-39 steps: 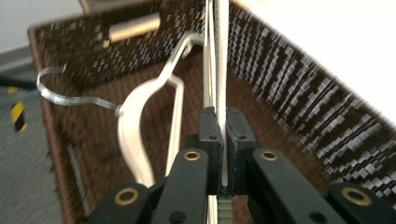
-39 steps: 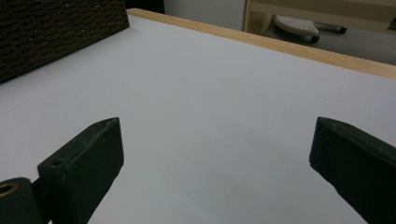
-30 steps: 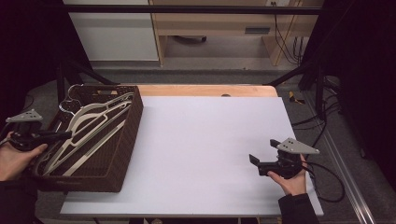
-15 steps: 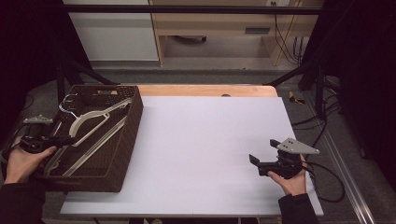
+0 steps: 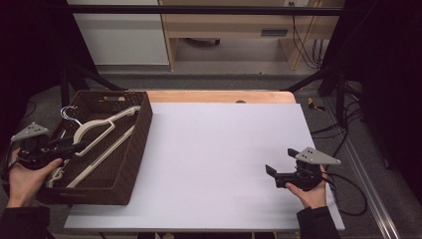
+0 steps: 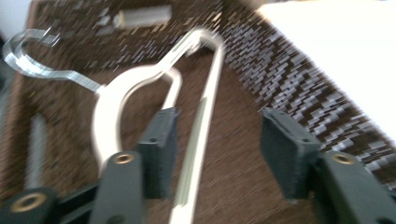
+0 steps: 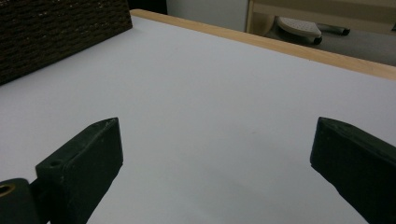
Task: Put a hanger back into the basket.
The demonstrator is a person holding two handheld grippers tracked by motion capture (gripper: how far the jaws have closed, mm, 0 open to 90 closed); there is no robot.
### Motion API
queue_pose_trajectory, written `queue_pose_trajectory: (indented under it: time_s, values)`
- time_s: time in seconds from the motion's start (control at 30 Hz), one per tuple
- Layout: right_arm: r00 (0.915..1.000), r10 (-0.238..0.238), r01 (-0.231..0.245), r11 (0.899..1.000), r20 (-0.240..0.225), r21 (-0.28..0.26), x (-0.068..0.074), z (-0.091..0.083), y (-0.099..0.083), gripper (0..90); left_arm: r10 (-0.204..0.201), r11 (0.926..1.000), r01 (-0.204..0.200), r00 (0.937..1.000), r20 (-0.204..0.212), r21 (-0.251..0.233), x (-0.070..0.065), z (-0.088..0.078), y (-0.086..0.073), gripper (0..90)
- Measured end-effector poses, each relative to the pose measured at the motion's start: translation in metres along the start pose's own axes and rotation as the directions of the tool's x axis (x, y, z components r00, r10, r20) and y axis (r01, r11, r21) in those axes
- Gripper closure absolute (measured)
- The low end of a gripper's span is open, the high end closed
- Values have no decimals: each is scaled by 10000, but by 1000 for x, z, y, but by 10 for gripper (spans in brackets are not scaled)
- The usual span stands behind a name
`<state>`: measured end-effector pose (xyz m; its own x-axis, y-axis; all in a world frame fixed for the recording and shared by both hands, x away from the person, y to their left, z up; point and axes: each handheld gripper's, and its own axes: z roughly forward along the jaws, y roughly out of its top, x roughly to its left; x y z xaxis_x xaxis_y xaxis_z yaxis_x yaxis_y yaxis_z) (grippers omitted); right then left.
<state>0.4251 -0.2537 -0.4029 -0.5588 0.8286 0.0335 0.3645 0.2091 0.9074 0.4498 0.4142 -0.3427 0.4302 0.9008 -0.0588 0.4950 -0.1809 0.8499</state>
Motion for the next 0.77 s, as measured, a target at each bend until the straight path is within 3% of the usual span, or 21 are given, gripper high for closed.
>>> queue_pose_trajectory:
  time_s: [0.17, 0.23, 0.4, 0.57, 0.7, 0.77]
  values:
    - [10000, -7, 6, 10000, -43, -61, 0, 0, 0, 22, 443, 9967, -393, 9965, 703, -716, -36, 8, 1, 245]
    - [9999, 10, -11, 10000, -109, -90, 0, -1, 0, 22, 563, 9943, -447, 9910, 1211, -966, -50, 13, 0, 191]
    - [9994, 85, -93, 9996, -323, -269, -1, -3, 1, 20, 1126, 9866, -902, 9793, 1679, -1356, -85, 26, -4, 67]
    - [9987, 144, -165, 9989, -490, -431, -2, -6, 1, 19, 1496, 9833, -1227, 9654, 2134, -1341, -106, 36, -10, 42]
    - [9980, 145, -181, 9981, -617, -585, -3, -9, 1, 20, 1450, 9841, -1164, 9627, 2284, -1340, -112, 40, -14, 40]
    - [9976, 182, -226, 9976, -670, -656, -3, -10, 1, 20, 1405, 9842, -1116, 9645, 2236, -1372, -112, 42, -17, 42]
